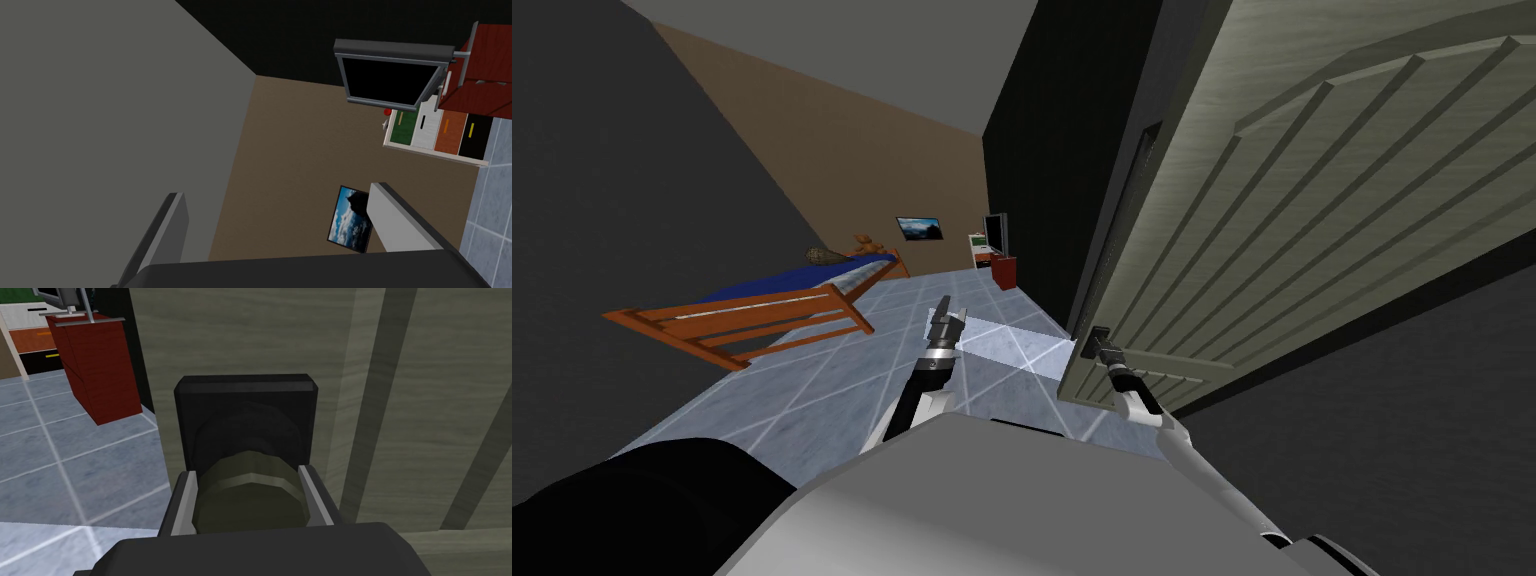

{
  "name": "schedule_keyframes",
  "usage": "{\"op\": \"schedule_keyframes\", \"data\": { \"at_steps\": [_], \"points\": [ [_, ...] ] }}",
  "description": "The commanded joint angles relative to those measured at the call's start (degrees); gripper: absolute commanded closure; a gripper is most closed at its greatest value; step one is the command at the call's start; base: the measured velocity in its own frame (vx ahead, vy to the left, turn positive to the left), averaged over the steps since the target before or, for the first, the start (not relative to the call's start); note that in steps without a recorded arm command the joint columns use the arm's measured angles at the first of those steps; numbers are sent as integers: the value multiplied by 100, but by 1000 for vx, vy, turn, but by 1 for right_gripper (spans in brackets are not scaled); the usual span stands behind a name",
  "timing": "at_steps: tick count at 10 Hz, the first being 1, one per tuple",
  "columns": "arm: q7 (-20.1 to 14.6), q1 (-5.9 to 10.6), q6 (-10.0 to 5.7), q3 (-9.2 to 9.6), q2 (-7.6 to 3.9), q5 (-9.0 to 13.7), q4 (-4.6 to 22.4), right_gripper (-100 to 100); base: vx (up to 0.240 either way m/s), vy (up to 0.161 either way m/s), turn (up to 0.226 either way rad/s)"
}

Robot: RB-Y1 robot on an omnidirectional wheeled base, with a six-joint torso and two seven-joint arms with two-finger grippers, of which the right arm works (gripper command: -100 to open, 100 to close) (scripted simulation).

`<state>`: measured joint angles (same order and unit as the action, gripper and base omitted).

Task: Pull the door open

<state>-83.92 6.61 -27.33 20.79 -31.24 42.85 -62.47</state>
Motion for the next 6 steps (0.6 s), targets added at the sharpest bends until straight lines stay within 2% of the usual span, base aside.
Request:
{"op": "schedule_keyframes", "data": {
  "at_steps": [1,6],
  "points": [
    [-117,-39,-71,131,-107,-25,-72,100,-215,-106,111],
    [-457,-111,-247,492,-429,-84,-250,100,-212,-99,96]
  ]
}}
